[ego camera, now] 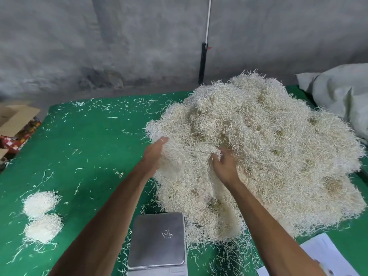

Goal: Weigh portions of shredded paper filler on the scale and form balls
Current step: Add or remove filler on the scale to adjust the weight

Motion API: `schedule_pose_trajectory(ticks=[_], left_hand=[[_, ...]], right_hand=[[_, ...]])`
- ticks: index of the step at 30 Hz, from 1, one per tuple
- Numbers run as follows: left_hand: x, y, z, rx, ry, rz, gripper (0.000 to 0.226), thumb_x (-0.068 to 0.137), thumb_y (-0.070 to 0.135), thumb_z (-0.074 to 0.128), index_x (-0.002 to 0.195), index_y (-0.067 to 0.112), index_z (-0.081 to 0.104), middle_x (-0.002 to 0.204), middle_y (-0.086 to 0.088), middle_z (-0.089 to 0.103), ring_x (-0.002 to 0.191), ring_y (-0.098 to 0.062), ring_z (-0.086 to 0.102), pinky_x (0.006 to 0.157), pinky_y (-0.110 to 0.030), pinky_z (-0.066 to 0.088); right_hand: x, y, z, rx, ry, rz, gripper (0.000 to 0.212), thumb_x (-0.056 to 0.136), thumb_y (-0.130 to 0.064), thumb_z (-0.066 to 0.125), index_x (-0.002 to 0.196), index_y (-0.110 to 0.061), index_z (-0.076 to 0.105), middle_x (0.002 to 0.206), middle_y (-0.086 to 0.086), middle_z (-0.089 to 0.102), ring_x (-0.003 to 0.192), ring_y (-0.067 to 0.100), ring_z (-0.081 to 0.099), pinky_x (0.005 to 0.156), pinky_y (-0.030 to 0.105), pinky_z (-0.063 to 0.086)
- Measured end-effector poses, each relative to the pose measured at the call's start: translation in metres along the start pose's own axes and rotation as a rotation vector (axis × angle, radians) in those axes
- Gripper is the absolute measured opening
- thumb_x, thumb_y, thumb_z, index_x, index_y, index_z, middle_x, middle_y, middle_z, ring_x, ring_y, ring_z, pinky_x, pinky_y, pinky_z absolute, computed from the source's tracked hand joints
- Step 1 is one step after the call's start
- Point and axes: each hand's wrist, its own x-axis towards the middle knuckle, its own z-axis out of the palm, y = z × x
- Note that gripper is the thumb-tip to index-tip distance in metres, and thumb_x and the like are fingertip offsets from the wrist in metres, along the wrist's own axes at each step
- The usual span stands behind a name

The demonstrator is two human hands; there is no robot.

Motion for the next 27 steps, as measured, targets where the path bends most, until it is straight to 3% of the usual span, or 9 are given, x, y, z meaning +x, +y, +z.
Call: schedule_pose_trajectory(ticks=[4, 9, 12, 15, 17, 19, 22, 24, 27], left_hand=[[-0.005, -0.015, 0.023, 0.436, 0.005, 0.041, 0.127, 0.066, 0.081, 0.072, 0.155, 0.006, 0.021, 0.157, -0.022, 0.032, 0.133, -0.030, 0.045, 0.109, -0.042, 0.034], [-0.010, -0.018, 0.043, 0.530, -0.132, 0.004, 0.145, 0.044, 0.086, 0.080, 0.158, 0.022, 0.017, 0.165, -0.012, 0.018, 0.146, -0.030, 0.030, 0.112, -0.046, 0.031], [-0.009, -0.014, 0.039, 0.568, -0.169, 0.007, 0.129, 0.059, 0.055, 0.091, 0.157, 0.014, 0.018, 0.156, -0.013, 0.035, 0.136, -0.030, 0.043, 0.103, -0.039, 0.043], [-0.009, 0.000, 0.011, 0.454, -0.126, 0.070, 0.097, 0.072, 0.034, 0.082, 0.149, 0.001, 0.032, 0.119, 0.001, 0.048, 0.094, -0.010, 0.053, 0.071, -0.019, 0.052], [-0.011, 0.008, -0.009, 0.420, -0.124, 0.110, 0.058, 0.079, 0.028, 0.073, 0.133, 0.015, 0.056, 0.128, -0.005, 0.044, 0.095, -0.017, 0.051, 0.083, -0.030, 0.053], [-0.016, 0.014, -0.018, 0.475, -0.102, 0.198, 0.020, 0.091, 0.005, 0.062, 0.094, 0.025, 0.064, 0.109, -0.012, 0.060, 0.088, -0.024, 0.058, 0.081, -0.034, 0.057], [-0.024, 0.016, -0.015, 0.501, -0.036, 0.327, 0.027, 0.098, 0.001, 0.048, 0.074, 0.012, 0.052, 0.063, -0.001, 0.057, 0.055, -0.013, 0.055, 0.055, -0.025, 0.049], [-0.022, 0.015, -0.016, 0.534, -0.041, 0.346, 0.028, 0.097, -0.001, 0.048, 0.071, 0.010, 0.047, 0.062, 0.000, 0.050, 0.051, -0.009, 0.051, 0.055, -0.026, 0.045], [-0.020, 0.017, -0.016, 0.229, -0.037, 0.248, 0.019, 0.095, -0.006, 0.055, 0.081, 0.007, 0.053, 0.068, -0.002, 0.057, 0.054, -0.001, 0.057, 0.051, -0.018, 0.047]], right_hand=[[-0.003, -0.011, 0.002, 0.190, -0.076, 0.029, 0.061, 0.110, -0.033, 0.047, 0.162, -0.010, 0.026, 0.164, 0.006, 0.033, 0.145, 0.017, 0.034, 0.116, 0.037, 0.027], [0.003, -0.022, 0.011, 0.347, -0.059, 0.118, 0.042, 0.111, -0.031, 0.041, 0.150, -0.021, 0.034, 0.124, 0.000, 0.040, 0.116, 0.019, 0.042, 0.105, 0.034, 0.039], [0.007, -0.020, 0.009, 0.418, 0.028, 0.176, 0.047, 0.113, -0.028, 0.036, 0.157, -0.018, 0.024, 0.103, 0.003, 0.048, 0.075, 0.007, 0.046, 0.068, 0.019, 0.047], [0.009, -0.012, -0.003, 0.370, 0.082, 0.174, 0.061, 0.113, -0.028, 0.032, 0.166, -0.017, 0.004, 0.128, 0.004, 0.036, 0.087, -0.004, 0.036, 0.085, 0.026, 0.034], [0.007, -0.009, -0.008, 0.270, 0.091, 0.126, 0.060, 0.113, -0.028, 0.032, 0.166, -0.014, 0.008, 0.149, 0.004, 0.037, 0.113, -0.003, 0.048, 0.101, 0.024, 0.036], [0.002, -0.006, -0.005, 0.190, 0.076, 0.080, 0.054, 0.113, -0.028, 0.032, 0.162, -0.009, 0.020, 0.148, 0.001, 0.042, 0.103, -0.006, 0.060, 0.098, 0.022, 0.050], [-0.005, -0.008, 0.005, 0.069, 0.060, 0.036, 0.047, 0.107, -0.035, 0.029, 0.143, -0.008, 0.045, 0.132, 0.013, 0.059, 0.099, 0.013, 0.058, 0.096, 0.044, 0.053], [-0.010, -0.009, 0.011, -0.023, 0.088, -0.048, 0.059, 0.101, -0.043, 0.029, 0.146, -0.009, 0.045, 0.145, 0.011, 0.054, 0.120, 0.016, 0.052, 0.107, 0.047, 0.046], [-0.014, -0.008, 0.016, -0.138, 0.140, -0.335, 0.067, 0.097, -0.054, 0.033, 0.152, -0.016, 0.043, 0.152, 0.006, 0.051, 0.133, 0.017, 0.046, 0.114, 0.045, 0.032]])
